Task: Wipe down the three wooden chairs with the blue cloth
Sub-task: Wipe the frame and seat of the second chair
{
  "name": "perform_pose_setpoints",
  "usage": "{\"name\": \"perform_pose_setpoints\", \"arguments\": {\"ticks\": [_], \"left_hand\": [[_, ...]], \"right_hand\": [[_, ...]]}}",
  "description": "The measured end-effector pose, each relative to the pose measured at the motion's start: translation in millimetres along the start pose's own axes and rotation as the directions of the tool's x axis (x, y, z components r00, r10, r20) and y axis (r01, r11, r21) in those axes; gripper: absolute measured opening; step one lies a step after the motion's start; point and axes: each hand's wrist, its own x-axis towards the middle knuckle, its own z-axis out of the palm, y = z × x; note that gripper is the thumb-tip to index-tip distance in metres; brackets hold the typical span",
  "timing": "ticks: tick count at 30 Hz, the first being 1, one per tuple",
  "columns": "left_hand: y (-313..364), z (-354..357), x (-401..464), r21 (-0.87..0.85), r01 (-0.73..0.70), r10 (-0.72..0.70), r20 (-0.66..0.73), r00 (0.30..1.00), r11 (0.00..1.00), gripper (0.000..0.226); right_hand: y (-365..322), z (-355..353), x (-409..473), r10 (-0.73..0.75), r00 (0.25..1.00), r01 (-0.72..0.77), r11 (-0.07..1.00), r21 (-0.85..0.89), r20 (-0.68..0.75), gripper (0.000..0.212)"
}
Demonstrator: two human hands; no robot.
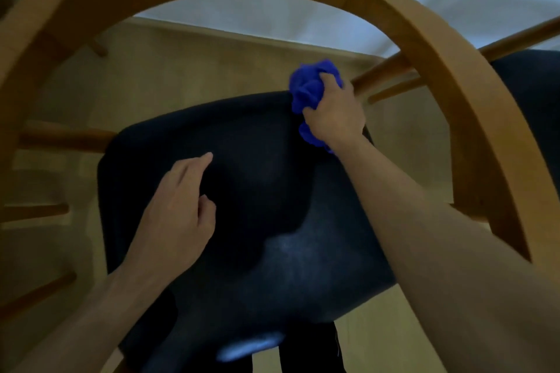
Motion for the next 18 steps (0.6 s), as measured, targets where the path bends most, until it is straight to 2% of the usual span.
{"name": "perform_pose_setpoints", "arguments": {"ticks": [1,2,3,5,7,9,10,12,14,16,18], "left_hand": [[-4,-3,-2,-0.006,0.015,-0.015,-0.006,1.0,1.0,0.057],[-8,-6,-4,-0.016,0.03,-0.03,-0.011,0.999,0.999,0.057],[-12,-8,-5,-0.027,0.045,-0.046,-0.017,0.999,0.999,0.057],[-18,-10,-6,-0.034,0.082,-0.084,-0.038,0.996,0.996,0.057],[-21,-11,-8,-0.028,0.133,-0.134,-0.051,0.99,0.991,0.057],[-22,-14,-8,-0.016,0.175,-0.175,-0.068,0.982,0.984,0.057],[-23,-16,-9,-0.013,0.184,-0.184,-0.069,0.98,0.983,0.057],[-25,-20,-9,-0.02,0.182,-0.183,-0.069,0.981,0.983,0.057],[-28,-21,-9,-0.033,0.181,-0.183,-0.082,0.98,0.983,0.056],[-31,-20,-11,-0.044,0.198,-0.202,-0.101,0.974,0.979,0.055],[-32,-19,-15,-0.058,0.202,-0.207,-0.111,0.972,0.978,0.055]], "right_hand": [[-7,3,7,0.131,0.991,-0.133,0.987,0.091,0.025,0.07],[-15,8,4,0.172,0.985,-0.174,0.973,0.152,0.027,0.068],[-26,15,-8,0.119,0.992,-0.122,0.979,0.16,0.029,0.065],[-54,36,-47,-0.137,0.986,0.117,0.972,0.205,0.09,0.062],[-75,53,-87,-0.356,0.91,0.285,0.91,0.301,0.214,0.066],[-75,52,-90,-0.435,0.849,0.312,0.871,0.379,0.299,0.066],[-69,43,-79,-0.439,0.851,0.299,0.856,0.421,0.288,0.064],[-51,18,-56,-0.404,0.897,0.313,0.865,0.392,0.177,0.061],[-23,-11,-27,-0.302,0.951,0.277,0.923,0.266,0.061,0.054],[2,-30,-2,-0.141,0.988,0.128,0.972,0.198,0.056,0.042],[8,-32,7,-0.016,0.993,0.01,0.999,0.053,0.118,0.049]]}}
